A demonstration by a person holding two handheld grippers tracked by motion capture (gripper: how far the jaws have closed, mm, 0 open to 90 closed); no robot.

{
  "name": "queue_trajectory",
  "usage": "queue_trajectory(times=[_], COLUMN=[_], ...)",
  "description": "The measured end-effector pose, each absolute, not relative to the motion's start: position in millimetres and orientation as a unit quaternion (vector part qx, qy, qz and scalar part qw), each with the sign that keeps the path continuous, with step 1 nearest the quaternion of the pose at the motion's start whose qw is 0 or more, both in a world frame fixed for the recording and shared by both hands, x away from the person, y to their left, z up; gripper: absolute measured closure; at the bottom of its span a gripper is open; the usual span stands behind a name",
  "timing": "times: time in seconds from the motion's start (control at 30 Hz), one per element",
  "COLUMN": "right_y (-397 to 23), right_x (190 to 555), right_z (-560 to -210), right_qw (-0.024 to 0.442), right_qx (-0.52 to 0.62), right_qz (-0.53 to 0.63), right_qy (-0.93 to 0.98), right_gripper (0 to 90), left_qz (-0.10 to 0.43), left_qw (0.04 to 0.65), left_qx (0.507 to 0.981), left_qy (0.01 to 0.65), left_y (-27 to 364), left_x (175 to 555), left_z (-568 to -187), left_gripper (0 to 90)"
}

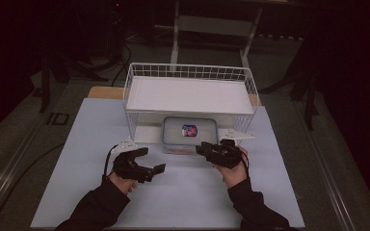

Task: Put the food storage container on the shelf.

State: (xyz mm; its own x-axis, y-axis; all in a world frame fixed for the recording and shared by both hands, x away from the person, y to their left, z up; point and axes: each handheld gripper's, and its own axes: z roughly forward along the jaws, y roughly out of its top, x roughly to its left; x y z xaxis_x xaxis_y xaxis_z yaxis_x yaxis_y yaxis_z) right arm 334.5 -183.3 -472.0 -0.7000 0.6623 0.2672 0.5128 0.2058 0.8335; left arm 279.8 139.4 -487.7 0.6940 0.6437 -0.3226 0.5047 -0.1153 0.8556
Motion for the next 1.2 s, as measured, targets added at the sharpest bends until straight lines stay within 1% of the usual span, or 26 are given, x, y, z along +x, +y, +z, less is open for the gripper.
queue_trajectory(times=[0.03, 0.13, 0.17, 0.2, 0.23, 0.4, 0.47, 0.77, 1.2], right_y=[-181, -179, -178, -178, -176, -171, -169, -160, -149], right_x=[333, 332, 332, 332, 333, 335, 336, 347, 359], right_z=[-474, -477, -478, -478, -480, -485, -487, -500, -500], right_qw=[0.071, 0.064, 0.062, 0.062, 0.063, 0.066, 0.069, 0.061, 0.073], right_qx=[0.381, 0.38, 0.382, 0.382, 0.384, 0.385, 0.383, 0.384, 0.379], right_qz=[0.499, 0.498, 0.496, 0.496, 0.491, 0.478, 0.476, 0.464, 0.46], right_qy=[0.775, 0.777, 0.777, 0.777, 0.78, 0.787, 0.789, 0.796, 0.8], right_gripper=[69.5, 81.7, 84.9, 84.9, 89.7, 89.9, 89.9, 89.9, 89.9], left_qz=[0.069, 0.081, 0.086, 0.086, 0.09, 0.083, 0.088, 0.091, 0.089], left_qw=[0.541, 0.539, 0.535, 0.535, 0.532, 0.535, 0.536, 0.53, 0.53], left_qx=[0.743, 0.743, 0.745, 0.745, 0.747, 0.745, 0.743, 0.75, 0.75], left_qy=[0.388, 0.39, 0.389, 0.389, 0.388, 0.389, 0.391, 0.384, 0.386], left_y=[140, 140, 140, 140, 139, 140, 140, 136, 138], left_x=[274, 267, 265, 265, 261, 260, 260, 260, 262], left_z=[-488, -489, -490, -490, -492, -496, -498, -501, -504], left_gripper=[0.0, 0.0, 0.0, 0.0, 0.0, 0.0, 0.0, 0.0, 0.0])
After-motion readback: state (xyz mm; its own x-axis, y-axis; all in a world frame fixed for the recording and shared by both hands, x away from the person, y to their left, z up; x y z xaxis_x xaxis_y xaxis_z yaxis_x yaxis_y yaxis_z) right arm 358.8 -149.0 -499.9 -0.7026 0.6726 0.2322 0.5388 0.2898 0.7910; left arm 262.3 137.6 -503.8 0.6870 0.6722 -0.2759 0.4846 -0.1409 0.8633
